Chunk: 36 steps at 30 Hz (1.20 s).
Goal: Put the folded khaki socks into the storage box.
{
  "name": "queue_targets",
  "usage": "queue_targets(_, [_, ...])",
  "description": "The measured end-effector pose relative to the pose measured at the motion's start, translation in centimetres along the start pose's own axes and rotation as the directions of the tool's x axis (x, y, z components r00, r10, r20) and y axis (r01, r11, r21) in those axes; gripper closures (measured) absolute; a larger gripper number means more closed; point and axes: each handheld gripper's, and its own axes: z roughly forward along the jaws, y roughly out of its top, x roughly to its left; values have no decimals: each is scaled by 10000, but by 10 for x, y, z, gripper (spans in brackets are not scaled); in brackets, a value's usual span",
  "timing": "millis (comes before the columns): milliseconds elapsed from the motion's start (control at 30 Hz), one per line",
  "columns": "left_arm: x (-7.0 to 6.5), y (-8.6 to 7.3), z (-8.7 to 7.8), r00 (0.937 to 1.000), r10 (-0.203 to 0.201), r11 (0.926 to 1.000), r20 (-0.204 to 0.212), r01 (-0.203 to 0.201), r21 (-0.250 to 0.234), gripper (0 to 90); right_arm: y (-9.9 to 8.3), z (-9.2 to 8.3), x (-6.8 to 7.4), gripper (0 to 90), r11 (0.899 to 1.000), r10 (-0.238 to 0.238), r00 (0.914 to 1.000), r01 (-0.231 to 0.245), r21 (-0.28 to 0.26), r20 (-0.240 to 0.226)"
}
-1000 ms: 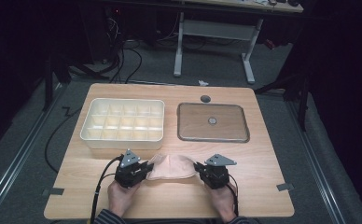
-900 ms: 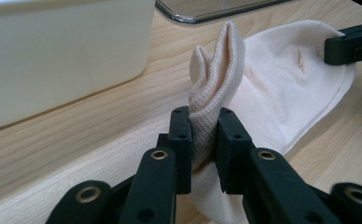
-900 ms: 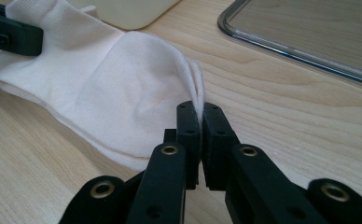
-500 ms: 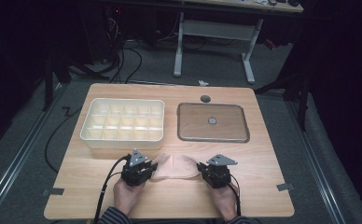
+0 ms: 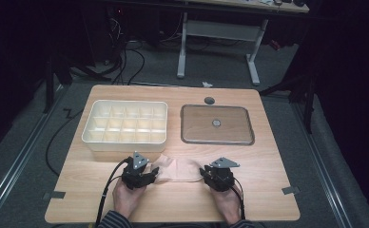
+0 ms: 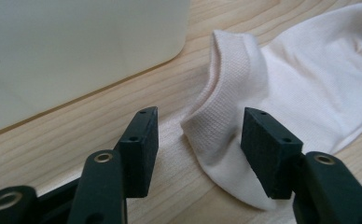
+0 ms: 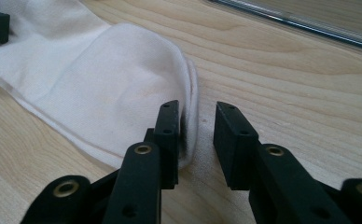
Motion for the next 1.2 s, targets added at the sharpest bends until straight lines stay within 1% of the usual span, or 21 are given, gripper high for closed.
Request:
queue_targets(100, [0, -1, 3, 10000, 55, 9999, -49, -54, 92, 447, 0, 0, -1, 681, 10000, -68, 9999, 67, 28, 85])
queue_targets(133, [1, -2, 3, 10000, 31, 10000, -26, -31, 36, 442, 0, 0, -1, 675, 10000, -37, 9999, 36, 34, 101])
queue_targets(200, [3, -4, 4, 9997, -200, 9997, 122, 202, -103, 434, -1, 0, -2, 666, 10000, 32, 10000, -32, 15, 88])
queue_targets(300, [5, -4, 4, 9998, -188, 9998, 87, 188, -78, 416, -2, 0, -4, 640, 10000, 59, 10000, -59, -44, 66])
queue_targets(433, [5, -4, 5, 9998, -195, 9998, 80, 195, -61, 394, -1, 0, -4, 615, 10000, 87, 9998, -86, -42, 162])
queue_targets(500, [4, -4, 5, 9997, -210, 9998, 103, 211, -65, 382, -2, 0, -4, 586, 9998, 193, 9996, -192, -40, 203])
queue_targets(600, [5, -4, 5, 9998, -198, 9998, 81, 198, -20, 362, -1, -4, -5, 564, 9993, 281, 9990, -272, -263, 343])
queue_targets(700, [5, -4, 5, 9997, -236, 9997, 51, 236, -5, 343, 2, -12, -7, 562, 9973, 435, 9985, -415, -600, 321])
queue_targets(733, [5, -4, 5, 9997, -248, 9997, 54, 248, -7, 342, 3, -15, -7, 561, 9963, 529, 9983, -511, -690, 249])
queue_targets(833, [5, -4, 5, 9995, -303, 9995, 53, 303, -16, 341, 7, -22, -4, 581, 9941, 535, 9985, -519, -950, 143])
queue_targets(900, [5, -4, 5, 9995, -309, 9995, 84, 309, -10, 330, 10, -26, -1, 633, 9936, 392, 9992, -391, -1056, -11])
queue_targets(967, [6, -4, 4, 9994, -316, 9995, 142, 316, 5, 317, 12, -28, 5, 685, 9927, 173, 9993, -212, -1185, -336])
queue_targets(1067, [6, -4, 4, 9994, -302, 9995, 147, 302, 8, 316, 15, -27, 16, 741, 9937, -162, 9974, 82, -1114, -709])
queue_targets(1200, [6, -5, 3, 9994, -325, 9995, 110, 325, -4, 321, 18, -17, 30, 797, 9958, -384, 9923, 282, -873, -1178])
